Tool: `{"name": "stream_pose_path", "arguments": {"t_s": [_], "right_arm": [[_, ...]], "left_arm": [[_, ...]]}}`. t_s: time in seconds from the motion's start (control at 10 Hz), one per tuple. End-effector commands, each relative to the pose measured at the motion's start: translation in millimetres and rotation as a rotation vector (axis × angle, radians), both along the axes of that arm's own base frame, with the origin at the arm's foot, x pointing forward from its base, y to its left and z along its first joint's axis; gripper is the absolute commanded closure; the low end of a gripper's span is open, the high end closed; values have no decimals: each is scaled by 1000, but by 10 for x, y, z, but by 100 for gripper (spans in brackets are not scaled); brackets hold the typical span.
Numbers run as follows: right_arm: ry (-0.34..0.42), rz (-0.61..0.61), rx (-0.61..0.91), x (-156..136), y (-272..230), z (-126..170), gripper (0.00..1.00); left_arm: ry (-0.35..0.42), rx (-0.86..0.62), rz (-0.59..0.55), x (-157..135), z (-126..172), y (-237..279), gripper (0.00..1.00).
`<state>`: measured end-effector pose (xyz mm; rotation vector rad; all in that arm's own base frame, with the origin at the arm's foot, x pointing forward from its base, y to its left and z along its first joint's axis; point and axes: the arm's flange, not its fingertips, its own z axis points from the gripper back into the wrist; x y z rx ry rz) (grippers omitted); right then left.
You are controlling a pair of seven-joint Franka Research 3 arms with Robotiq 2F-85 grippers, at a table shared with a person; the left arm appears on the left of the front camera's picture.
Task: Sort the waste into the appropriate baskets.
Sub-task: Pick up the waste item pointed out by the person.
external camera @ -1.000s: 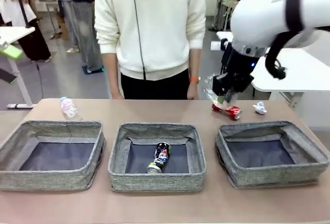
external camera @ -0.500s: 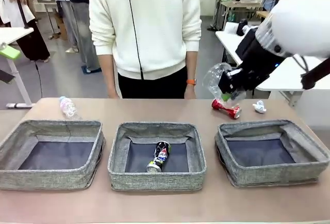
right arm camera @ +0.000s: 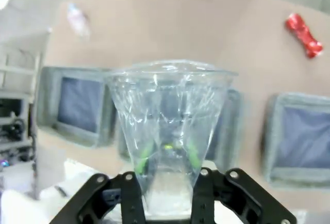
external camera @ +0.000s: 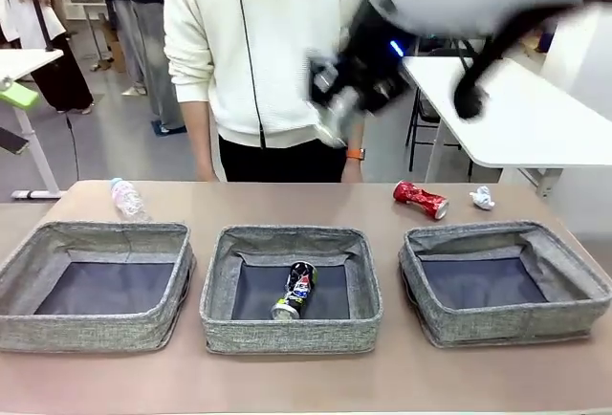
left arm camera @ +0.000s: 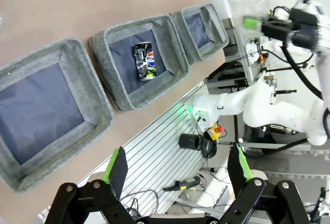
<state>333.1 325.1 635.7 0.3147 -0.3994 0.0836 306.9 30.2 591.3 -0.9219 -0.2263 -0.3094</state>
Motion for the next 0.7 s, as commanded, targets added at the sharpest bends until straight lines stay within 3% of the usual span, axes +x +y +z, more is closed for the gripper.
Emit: {"name": "stream_pose_path", "arguments": {"t_s": [0.0, 0.3, 0.4, 0.5, 0.6], "right_arm": [[69, -64, -46, 160, 622, 739, 70], [113, 36, -153, -3, 891, 1325, 70], [69, -5, -186, -54, 881, 1430, 70], [57, -6, -197, -87, 889, 1439, 70], [92, 24, -141, -114, 706, 1257, 70]], "left_arm": [[-16, -12, -15, -14, 15, 16, 0], [-16, -12, -15, -14, 15, 16, 0], [-16, -12, -15, -14, 15, 16, 0], [-16, -12, -15, -14, 15, 16, 0], [-16, -12, -15, -14, 15, 16, 0]]}}
